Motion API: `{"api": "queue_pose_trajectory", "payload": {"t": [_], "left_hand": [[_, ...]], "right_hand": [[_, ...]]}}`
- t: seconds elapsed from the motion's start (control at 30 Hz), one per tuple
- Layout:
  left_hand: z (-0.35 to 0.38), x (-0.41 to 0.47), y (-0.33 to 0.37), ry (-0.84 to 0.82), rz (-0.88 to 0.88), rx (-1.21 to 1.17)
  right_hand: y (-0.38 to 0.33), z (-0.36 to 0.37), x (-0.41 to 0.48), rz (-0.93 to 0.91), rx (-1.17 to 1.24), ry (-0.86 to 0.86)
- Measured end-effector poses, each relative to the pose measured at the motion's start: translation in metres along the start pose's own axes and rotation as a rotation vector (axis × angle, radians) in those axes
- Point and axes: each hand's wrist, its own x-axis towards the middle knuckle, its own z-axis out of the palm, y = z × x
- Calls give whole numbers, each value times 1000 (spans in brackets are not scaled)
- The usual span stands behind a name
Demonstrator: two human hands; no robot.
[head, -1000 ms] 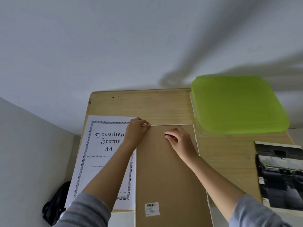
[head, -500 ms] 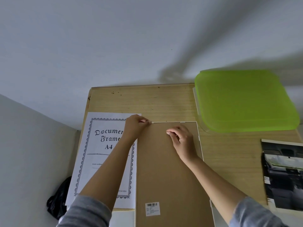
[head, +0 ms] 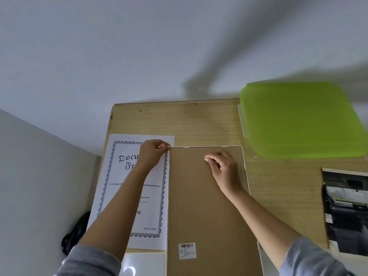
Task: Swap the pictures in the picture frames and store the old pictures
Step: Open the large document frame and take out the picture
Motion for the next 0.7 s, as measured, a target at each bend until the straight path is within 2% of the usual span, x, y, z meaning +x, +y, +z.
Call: {"api": "queue_pose_trajectory", "payload": {"t": [0.3, 0.7], "left_hand": [[0, 2, -6, -37, -40, -53], [3, 0, -8, 7, -72, -108]], "right_hand": [[-3, -1, 0, -5, -11, 3], [-12, -8, 2, -52, 37, 44]]}}
